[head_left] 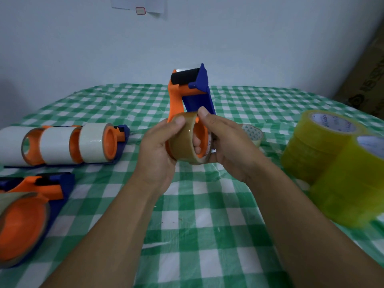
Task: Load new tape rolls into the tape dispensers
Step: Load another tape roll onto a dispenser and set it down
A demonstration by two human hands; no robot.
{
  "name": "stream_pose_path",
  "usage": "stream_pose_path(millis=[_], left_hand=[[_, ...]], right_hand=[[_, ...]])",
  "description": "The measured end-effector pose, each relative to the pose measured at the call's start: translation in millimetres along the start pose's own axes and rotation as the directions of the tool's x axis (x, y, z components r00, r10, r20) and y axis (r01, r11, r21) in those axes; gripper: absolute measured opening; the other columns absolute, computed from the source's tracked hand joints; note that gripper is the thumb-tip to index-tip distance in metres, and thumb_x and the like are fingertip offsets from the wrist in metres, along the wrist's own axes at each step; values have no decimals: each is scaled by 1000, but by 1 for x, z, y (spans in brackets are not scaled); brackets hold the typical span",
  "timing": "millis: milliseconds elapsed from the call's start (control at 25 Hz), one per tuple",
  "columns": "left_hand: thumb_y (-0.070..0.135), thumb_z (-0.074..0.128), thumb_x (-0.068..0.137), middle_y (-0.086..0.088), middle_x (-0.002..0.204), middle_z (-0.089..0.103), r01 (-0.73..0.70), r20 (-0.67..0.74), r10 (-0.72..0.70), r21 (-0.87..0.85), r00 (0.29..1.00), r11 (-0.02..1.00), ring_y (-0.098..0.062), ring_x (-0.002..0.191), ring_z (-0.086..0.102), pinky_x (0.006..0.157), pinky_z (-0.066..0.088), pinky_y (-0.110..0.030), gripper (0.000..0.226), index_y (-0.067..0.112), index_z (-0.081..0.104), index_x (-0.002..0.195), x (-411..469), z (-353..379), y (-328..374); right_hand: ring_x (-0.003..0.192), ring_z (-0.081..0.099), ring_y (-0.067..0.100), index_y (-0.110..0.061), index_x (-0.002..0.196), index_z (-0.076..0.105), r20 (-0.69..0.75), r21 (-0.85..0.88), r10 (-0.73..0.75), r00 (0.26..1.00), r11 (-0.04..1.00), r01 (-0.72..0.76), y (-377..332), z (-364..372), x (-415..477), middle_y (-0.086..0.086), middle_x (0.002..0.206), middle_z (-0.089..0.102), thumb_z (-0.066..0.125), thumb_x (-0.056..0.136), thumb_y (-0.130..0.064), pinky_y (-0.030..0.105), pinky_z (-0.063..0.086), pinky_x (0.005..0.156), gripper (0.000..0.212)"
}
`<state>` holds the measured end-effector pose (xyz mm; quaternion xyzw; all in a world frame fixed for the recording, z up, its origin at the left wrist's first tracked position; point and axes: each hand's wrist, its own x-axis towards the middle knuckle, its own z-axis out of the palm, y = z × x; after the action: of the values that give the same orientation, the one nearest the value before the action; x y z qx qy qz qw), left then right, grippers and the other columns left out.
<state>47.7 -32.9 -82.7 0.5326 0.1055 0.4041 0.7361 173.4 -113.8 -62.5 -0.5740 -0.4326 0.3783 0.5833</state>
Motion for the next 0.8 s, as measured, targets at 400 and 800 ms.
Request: stream_pose_path(millis=[400,800], left_hand=[[20,64,85,-5,69,65,57,110,-53,-30,992,998,-18,61,61,64,56,-30,28,1,63,105,-1,-5,-5],[30,77,69,-3,70,68,62,133,-56,-41,989,997,-14,63,65,65,58,-28,41,7,68,101,-2,-6,-2]], right_hand=[[61,63,20,-10,108,69,-35,52,-53,998,997,55,-2,-3,-2,8,72,67,62,97,-34,59,59,72,28],[78,71,14,-10,114,72,-113,50,-103,988,993,109,3,-5,0,2,90,75,65,94,-31,44,64,69,29]])
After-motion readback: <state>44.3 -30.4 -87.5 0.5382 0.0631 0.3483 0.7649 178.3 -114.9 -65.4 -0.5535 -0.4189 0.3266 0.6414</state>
